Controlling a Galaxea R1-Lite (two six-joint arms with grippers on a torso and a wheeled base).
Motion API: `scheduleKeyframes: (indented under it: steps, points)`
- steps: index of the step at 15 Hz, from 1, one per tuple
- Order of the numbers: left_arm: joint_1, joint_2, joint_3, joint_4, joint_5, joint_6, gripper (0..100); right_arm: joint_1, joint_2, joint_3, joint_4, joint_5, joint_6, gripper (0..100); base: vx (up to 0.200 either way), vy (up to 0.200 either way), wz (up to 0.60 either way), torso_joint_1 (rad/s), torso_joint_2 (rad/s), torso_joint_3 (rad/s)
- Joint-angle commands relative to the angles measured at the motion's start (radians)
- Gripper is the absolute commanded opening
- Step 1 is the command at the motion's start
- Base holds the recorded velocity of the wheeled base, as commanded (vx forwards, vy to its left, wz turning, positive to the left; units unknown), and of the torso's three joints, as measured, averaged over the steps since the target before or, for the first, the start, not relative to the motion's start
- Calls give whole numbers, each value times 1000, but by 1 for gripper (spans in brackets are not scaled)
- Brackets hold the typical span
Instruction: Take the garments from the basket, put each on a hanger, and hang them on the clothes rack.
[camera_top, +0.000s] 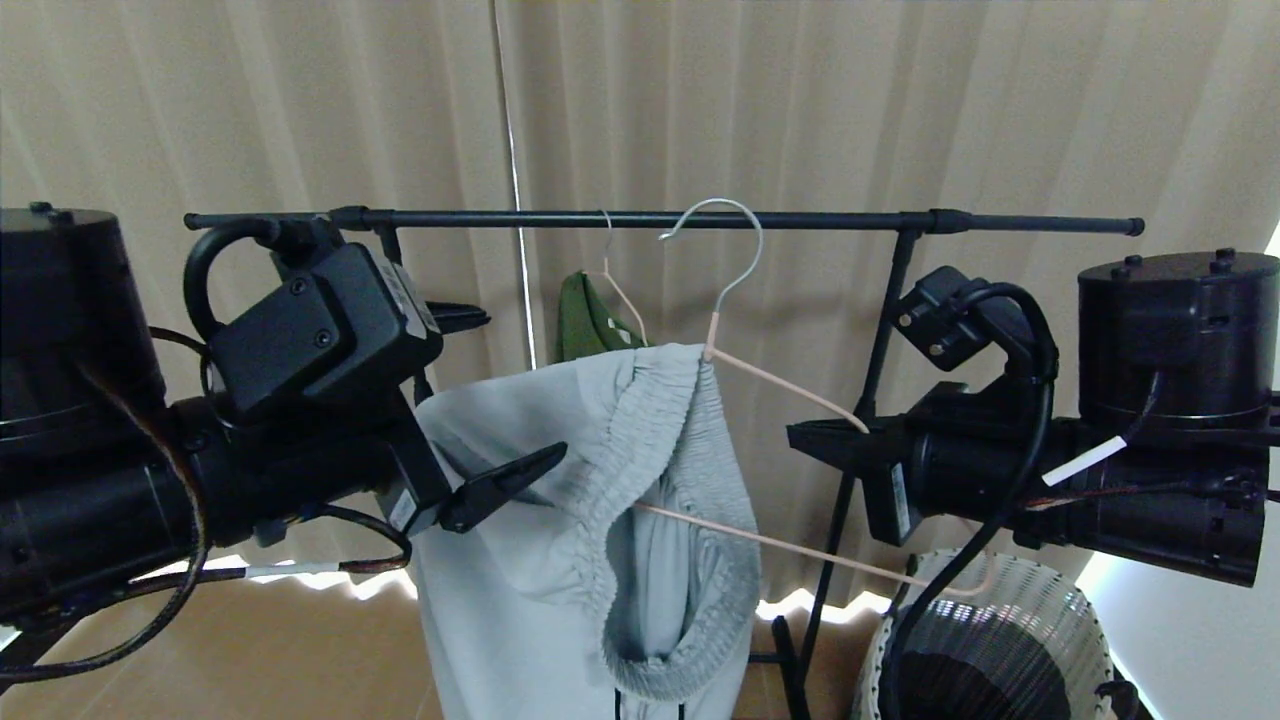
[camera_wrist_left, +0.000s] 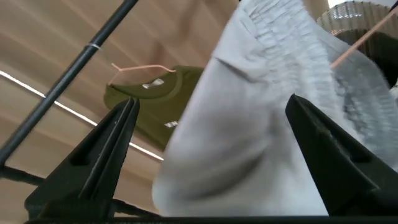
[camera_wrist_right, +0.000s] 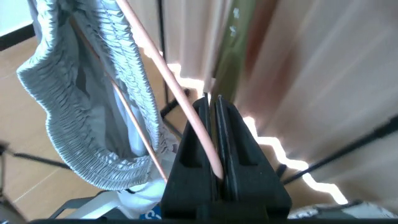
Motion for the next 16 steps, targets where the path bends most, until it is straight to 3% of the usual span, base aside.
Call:
scheduleKeyframes:
  steps: [1, 7, 8, 16]
  points:
    - [12, 62, -30, -1, -1, 23, 100, 11, 8, -16, 0, 19, -7, 0, 0, 0, 0, 0, 0, 0]
    - [16, 109, -68, 0, 1, 57, 100, 21, 4, -16, 0, 111, -46, 0, 0, 0, 0, 0, 0, 0]
    - [16, 112, -68, 0, 1, 58, 0, 22, 4, -14, 0, 120, -46, 0, 0, 0, 0, 0, 0, 0]
    - [18, 103, -22, -4, 2, 52, 0, 24, 5, -16, -2, 123, -48, 0, 0, 0, 0, 0, 0, 0]
